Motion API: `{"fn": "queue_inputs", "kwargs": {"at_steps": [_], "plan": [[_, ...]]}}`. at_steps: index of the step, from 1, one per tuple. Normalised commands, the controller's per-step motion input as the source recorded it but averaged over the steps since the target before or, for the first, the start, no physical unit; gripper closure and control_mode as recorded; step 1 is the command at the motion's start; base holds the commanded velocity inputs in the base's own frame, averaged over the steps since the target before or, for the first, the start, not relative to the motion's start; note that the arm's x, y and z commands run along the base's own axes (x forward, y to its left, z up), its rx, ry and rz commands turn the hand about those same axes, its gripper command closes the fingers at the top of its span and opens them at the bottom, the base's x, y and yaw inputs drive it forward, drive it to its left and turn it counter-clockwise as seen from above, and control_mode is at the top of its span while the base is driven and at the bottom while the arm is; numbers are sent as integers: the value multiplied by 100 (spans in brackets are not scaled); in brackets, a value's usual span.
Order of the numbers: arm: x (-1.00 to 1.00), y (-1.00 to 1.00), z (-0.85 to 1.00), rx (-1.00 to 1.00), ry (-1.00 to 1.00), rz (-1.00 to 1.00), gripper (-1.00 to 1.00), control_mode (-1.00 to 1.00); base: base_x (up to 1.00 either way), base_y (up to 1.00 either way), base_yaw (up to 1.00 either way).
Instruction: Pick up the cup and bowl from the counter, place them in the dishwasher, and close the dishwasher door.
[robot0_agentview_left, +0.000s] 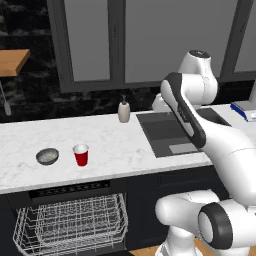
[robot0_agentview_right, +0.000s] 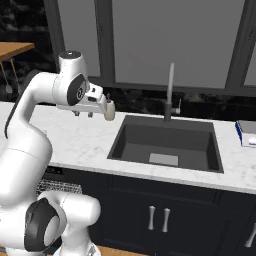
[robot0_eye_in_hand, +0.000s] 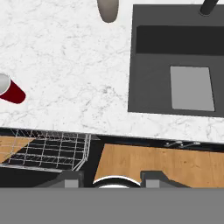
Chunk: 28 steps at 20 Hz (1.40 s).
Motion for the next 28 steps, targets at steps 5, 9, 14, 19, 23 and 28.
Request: {"fn": "queue_inputs", "kwargs": {"at_steps": [5,9,14,19,23,28], "plan": [[-25,32,0,0,-1,0,-100,-100,0,0,0],[-62,78,-7,-6,-7,0,-100,-100,0,0,0],[-18,99,-5,-18,-1,0,-100,-100,0,0,0],[-2,27,-17,-1,6,3,-100,-100,0,0,0],[1,24,-41,0,0,5,-100,-100,0,0,0],[1,30,-43,-1,0,4,-100,-100,0,0,0]]}}
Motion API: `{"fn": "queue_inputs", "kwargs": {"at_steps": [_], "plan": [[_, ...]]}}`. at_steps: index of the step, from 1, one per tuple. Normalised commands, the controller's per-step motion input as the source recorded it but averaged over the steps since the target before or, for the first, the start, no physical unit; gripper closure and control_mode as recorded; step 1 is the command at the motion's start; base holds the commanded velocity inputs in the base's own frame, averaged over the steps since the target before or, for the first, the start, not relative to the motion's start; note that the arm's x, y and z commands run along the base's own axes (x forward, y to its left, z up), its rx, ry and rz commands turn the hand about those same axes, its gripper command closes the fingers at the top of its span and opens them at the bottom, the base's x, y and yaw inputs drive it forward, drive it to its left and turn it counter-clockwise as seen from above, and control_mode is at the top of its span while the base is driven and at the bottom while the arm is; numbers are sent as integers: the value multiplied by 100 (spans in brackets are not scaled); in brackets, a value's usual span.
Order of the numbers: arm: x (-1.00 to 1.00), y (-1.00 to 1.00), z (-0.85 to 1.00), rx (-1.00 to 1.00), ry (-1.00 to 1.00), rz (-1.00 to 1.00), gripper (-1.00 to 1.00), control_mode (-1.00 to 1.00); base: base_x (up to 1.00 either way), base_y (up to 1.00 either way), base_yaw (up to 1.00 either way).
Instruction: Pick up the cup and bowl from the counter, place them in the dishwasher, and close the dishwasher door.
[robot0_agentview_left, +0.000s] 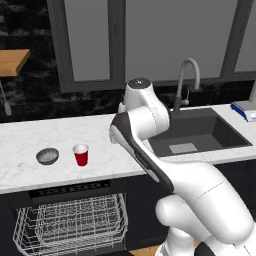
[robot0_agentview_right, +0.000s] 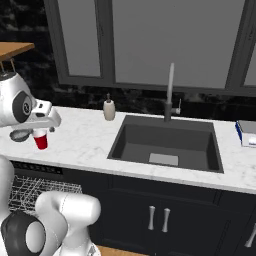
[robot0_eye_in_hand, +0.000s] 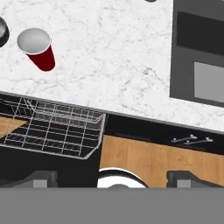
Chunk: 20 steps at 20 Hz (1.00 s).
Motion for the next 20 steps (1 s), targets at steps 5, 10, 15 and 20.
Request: {"fn": "queue_inputs", "kwargs": {"at_steps": [5,10,15,20], "plan": [[24,9,-32,-2,-1,0,-100,-100,0,0,0],[67,1,-20,-1,0,0,-100,-100,0,0,0],[100,0,-42,0,0,0,-100,-100,0,0,0],[37,14,-14,-1,0,-2,-100,-100,0,0,0]]}}
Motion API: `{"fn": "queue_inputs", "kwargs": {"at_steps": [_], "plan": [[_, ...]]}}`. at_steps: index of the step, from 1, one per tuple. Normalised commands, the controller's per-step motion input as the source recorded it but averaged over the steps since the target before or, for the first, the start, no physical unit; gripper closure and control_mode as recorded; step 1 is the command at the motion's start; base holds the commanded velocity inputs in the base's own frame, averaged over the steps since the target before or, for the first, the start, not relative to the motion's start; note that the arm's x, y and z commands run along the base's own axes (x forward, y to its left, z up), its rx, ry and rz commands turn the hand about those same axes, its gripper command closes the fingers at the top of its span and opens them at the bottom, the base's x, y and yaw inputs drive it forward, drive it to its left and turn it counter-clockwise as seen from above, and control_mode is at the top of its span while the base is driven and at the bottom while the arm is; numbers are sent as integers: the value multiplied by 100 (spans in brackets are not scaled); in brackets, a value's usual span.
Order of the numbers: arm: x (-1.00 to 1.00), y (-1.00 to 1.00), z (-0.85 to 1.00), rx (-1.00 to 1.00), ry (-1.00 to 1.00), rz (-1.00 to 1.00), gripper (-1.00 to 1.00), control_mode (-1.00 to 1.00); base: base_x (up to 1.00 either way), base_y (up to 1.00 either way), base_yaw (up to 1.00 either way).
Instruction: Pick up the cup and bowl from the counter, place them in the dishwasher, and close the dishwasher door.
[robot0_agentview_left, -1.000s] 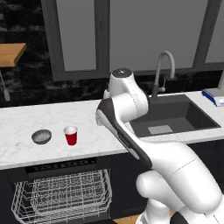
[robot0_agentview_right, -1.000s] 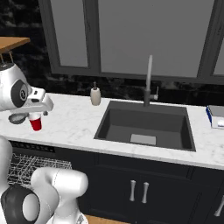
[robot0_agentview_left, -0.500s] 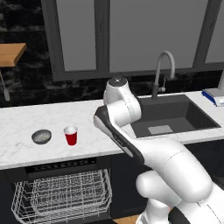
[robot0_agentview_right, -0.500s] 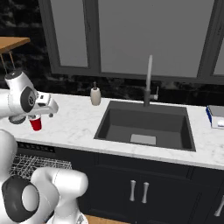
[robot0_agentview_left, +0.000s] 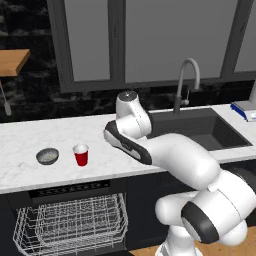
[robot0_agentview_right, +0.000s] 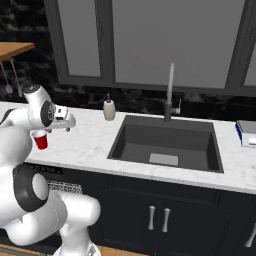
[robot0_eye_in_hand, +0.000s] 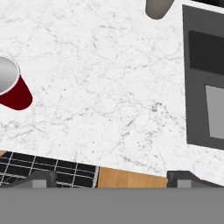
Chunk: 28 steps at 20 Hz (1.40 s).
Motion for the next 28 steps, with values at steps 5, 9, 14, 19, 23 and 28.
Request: {"fn": "queue_inputs", "kwargs": {"at_steps": [5,9,14,19,23,28], "plan": [[38,1,-18,0,6,-2,-100,-100,0,0,0],[73,-1,-4,1,15,2,-100,-100,0,0,0],[34,-8,4,6,12,7,-100,-100,0,0,0],[6,14,11,1,16,9,-100,-100,0,0,0],[5,47,0,0,9,9,-100,-100,0,0,0],[7,44,-14,0,-2,10,-100,-100,0,0,0]]}}
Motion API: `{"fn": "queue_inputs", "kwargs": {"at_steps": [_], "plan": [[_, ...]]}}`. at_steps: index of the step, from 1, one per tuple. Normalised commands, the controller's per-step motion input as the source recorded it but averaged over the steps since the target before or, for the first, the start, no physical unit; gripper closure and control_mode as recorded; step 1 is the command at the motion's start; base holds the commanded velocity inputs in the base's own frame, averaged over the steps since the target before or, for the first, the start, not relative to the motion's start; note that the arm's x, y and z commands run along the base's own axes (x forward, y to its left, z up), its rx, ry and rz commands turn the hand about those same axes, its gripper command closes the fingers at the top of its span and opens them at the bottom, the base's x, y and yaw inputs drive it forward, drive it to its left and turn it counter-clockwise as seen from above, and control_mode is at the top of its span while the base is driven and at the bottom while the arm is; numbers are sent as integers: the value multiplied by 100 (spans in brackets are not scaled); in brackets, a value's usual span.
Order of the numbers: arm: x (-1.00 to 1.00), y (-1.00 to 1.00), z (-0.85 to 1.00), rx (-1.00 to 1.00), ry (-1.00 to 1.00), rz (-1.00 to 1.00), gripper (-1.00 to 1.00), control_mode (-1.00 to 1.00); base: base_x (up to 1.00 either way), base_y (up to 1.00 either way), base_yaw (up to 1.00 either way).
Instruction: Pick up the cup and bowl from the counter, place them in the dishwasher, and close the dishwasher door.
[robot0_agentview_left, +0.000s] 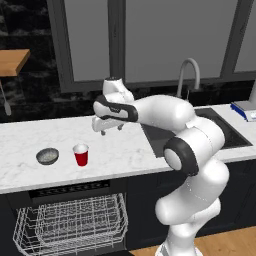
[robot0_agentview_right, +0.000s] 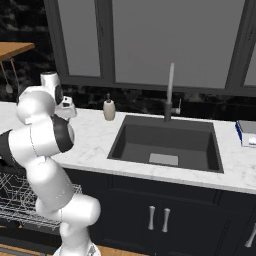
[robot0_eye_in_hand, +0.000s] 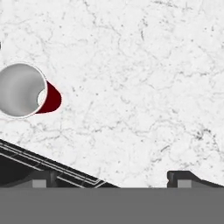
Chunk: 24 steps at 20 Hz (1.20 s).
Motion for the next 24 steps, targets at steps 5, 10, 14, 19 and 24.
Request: {"fn": "queue_inputs", "kwargs": {"at_steps": [5,10,14,19,24], "plan": [[6,51,-16,0,-5,8,-100,-100,0,0,0],[0,60,0,0,0,8,-100,-100,0,0,0],[0,65,-6,0,0,6,-100,-100,0,0,0],[14,55,-6,0,0,0,-100,-100,0,0,0],[13,15,-23,0,0,-5,-100,-100,0,0,0]]}}
